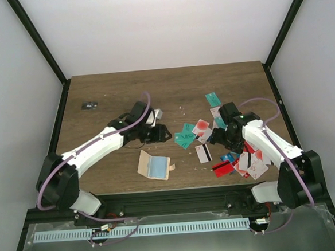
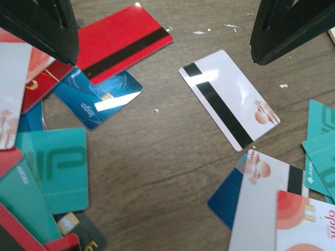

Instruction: Put the credit cards into the card holder

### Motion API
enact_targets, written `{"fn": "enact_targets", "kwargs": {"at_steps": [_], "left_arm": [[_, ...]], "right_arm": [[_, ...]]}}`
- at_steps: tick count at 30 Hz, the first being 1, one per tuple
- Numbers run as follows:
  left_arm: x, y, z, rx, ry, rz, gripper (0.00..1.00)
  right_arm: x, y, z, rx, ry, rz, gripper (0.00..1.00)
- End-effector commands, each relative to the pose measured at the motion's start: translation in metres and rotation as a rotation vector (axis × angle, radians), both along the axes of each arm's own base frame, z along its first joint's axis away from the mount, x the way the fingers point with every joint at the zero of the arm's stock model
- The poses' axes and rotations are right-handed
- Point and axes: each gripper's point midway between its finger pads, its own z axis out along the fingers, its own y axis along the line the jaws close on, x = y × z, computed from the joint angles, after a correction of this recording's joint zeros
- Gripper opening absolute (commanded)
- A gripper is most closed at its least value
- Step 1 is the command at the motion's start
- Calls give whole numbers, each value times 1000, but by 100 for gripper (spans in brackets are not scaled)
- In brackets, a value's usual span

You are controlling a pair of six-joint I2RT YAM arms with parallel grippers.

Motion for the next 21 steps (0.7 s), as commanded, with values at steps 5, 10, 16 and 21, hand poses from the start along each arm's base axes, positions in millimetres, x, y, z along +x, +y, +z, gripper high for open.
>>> {"fn": "enact_targets", "kwargs": {"at_steps": [5,10,16,21], "left_arm": [[-2,-60,-6,-26,-8,-184,49],[-13,-75,-18,-28,11,-221,48],[-26,-74,-33,-27,72,-234,45],[-37,-66,-44,12,84,-243,45]], "right_arm": [[-36,-16,-6,-18,121,-188,100],[-56,-7,-17,51,195,-241,100],[-67,-6,-26,72,232,-315,100],[-73,-9,-40,40,292,-348,100]]}}
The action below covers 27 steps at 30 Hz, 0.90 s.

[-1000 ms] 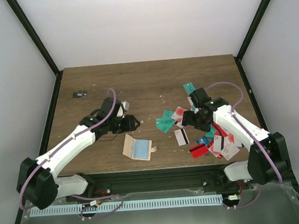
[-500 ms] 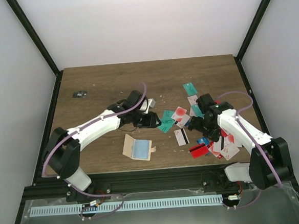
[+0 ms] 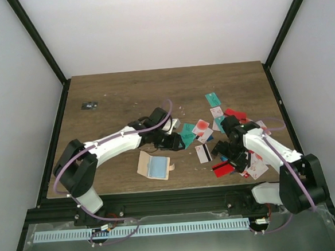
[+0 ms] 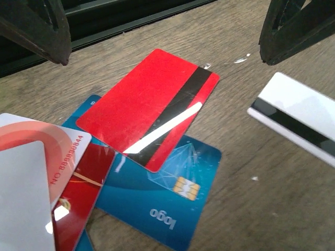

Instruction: Put the credit cards into the card holder

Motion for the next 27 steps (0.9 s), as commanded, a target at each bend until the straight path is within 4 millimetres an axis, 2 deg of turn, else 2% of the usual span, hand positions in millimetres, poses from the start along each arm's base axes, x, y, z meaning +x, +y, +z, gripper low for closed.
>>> {"fn": "enact_targets", "kwargs": {"at_steps": [1,6,12,23,27], "left_arm": [[-14,4,-10,24,14,-24,45],[-19,8,-13,19,14,-3,45],[-20,15,-7,20,-17,11,45],[-34,33,-9,27,-24,24,45],[-36,37,-8,24,-28,30,44]], "right_arm": [[-6,-3,-11,-16,63,-72,100],[-7,1,-22,0,82,-104,100],[-10,6,-39,23,128,-126,100],[-18,2,-68,-24,226,-129,100],[-18,1,-71,-50,244,-100,94]]}}
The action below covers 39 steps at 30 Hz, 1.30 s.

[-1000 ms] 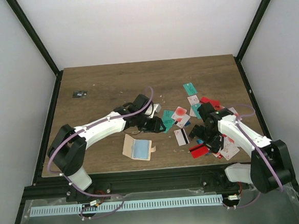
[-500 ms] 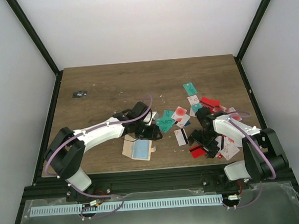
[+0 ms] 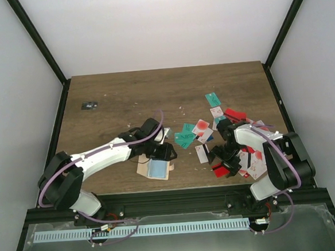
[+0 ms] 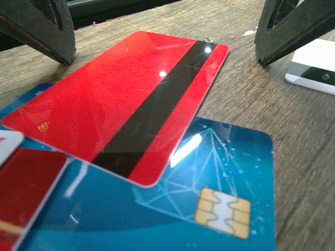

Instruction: Put the credit cards into the card holder

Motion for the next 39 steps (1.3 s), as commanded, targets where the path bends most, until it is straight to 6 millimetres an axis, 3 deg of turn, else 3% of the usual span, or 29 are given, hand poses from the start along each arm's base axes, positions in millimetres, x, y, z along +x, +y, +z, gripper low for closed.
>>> {"fn": "enact_targets", "kwargs": {"at_steps": [1,5,10,19,29,39], "left_arm": [[1,0,7,-20,-29,7,45],[0,1,7,-26,-31,11,44],[-3,2,8,-35,-29,14,44],[-4,2,9,-50,-28,27,44],[-3,0,9,-49,-30,26,44],[-2,-6,11,-60,-24,13,44]], "right_arm": [[-6,-16,-27,-104,32,22,91],[-9,-14,-30,-91,42,33,82],[-19,-9,-32,-86,58,51,62],[-57,31,-45,-15,127,188,51],[-62,73,-42,49,108,359,52],[-40,82,-17,84,-26,435,85]]}}
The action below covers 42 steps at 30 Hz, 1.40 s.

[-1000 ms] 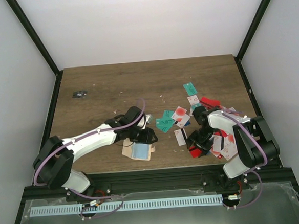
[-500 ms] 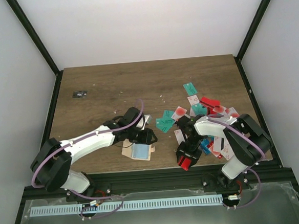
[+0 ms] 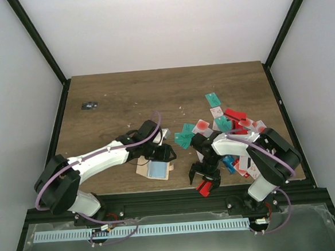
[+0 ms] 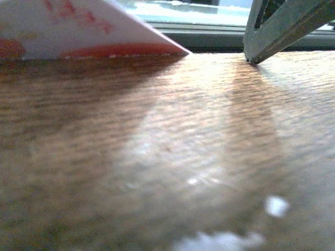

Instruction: Put the credit cards into the card holder

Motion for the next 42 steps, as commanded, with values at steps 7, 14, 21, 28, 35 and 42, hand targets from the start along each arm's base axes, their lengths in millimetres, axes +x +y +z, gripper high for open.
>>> {"fn": "enact_targets", "kwargs": {"at_steps": [7,14,21,28,35,42], "left_arm": [[-14,-39,20,-82,-20,-161,41],[-39,-75,10,-94,-1,-320,41],[-41,-87,7,-95,5,-332,41],[-42,-105,-7,-67,15,-351,40],[-41,-121,-17,-37,31,-367,38],[-41,-108,-23,8,15,-355,38]], "right_arm": [[36,-15,15,-13,-331,85,93],[23,-38,17,-30,-398,23,91],[24,-54,25,-101,-433,-79,89],[42,-84,44,-244,-510,-140,80],[57,-105,37,-319,-508,-147,69],[53,-89,13,-255,-436,-69,59]]}}
